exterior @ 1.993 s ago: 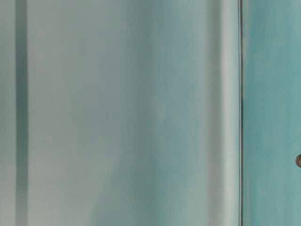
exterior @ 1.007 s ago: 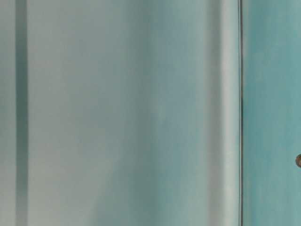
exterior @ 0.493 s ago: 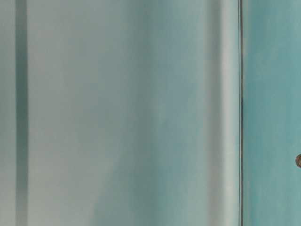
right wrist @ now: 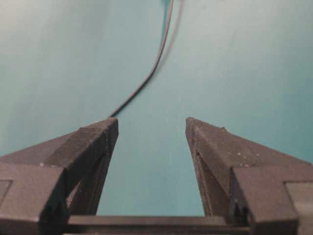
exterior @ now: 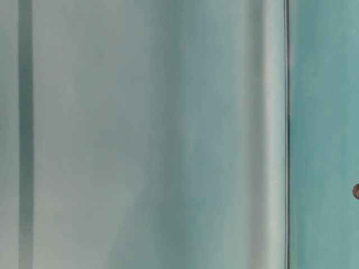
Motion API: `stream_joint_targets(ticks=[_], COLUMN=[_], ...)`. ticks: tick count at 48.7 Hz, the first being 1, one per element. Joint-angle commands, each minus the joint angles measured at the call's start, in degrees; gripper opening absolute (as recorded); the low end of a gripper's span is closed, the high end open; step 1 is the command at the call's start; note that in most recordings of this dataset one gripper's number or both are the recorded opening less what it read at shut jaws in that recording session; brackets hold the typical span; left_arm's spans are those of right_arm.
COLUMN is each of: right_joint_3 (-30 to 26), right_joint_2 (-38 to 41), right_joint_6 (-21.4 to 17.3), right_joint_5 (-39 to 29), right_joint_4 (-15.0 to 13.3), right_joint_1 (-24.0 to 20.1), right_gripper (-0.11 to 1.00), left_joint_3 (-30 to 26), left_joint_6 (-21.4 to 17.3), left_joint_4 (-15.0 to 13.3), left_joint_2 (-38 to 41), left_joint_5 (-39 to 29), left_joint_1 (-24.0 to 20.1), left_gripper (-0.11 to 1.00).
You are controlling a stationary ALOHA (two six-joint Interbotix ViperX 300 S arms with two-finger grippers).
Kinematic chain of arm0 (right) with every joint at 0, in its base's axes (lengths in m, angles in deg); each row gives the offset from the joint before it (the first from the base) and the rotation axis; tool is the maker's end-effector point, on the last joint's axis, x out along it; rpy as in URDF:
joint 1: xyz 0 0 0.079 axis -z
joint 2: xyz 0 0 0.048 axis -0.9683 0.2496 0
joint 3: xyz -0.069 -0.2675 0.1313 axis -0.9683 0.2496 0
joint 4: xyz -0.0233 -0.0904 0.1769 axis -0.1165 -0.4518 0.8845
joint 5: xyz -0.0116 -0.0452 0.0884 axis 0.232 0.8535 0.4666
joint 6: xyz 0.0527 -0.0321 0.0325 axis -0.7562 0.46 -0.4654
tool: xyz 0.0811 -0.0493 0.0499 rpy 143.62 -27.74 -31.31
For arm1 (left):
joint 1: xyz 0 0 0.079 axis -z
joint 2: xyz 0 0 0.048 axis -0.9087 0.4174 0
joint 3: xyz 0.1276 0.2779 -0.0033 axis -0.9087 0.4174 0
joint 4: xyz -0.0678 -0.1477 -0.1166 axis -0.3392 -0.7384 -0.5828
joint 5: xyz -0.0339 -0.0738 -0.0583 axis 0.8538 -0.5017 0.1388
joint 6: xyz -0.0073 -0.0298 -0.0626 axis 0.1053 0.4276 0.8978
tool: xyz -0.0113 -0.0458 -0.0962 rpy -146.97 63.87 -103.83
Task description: Insert the USB cable into the female connector supported by the left arm.
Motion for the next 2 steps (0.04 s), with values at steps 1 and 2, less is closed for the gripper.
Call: stream_joint_targets(ticks=[1, 2], right_joint_3=[-0.7, -0.7], right_joint_2=[0.35, 0.35], right_joint_6=[0.0, 0.0], right_joint_5=[0.62, 0.62], right_joint_4=[-0.18, -0.18], right_joint_1=[-0.09, -0.09], right_gripper=[0.63, 0.63], left_joint_3=[-1.41, -1.41], left_joint_6=[-0.18, -0.18], left_joint_4=[0.18, 0.18], left_joint_2=[0.44, 0.44], left_joint_5=[0.35, 0.26], left_joint_1=[0.09, 0.09], left_gripper=[0.77, 0.77])
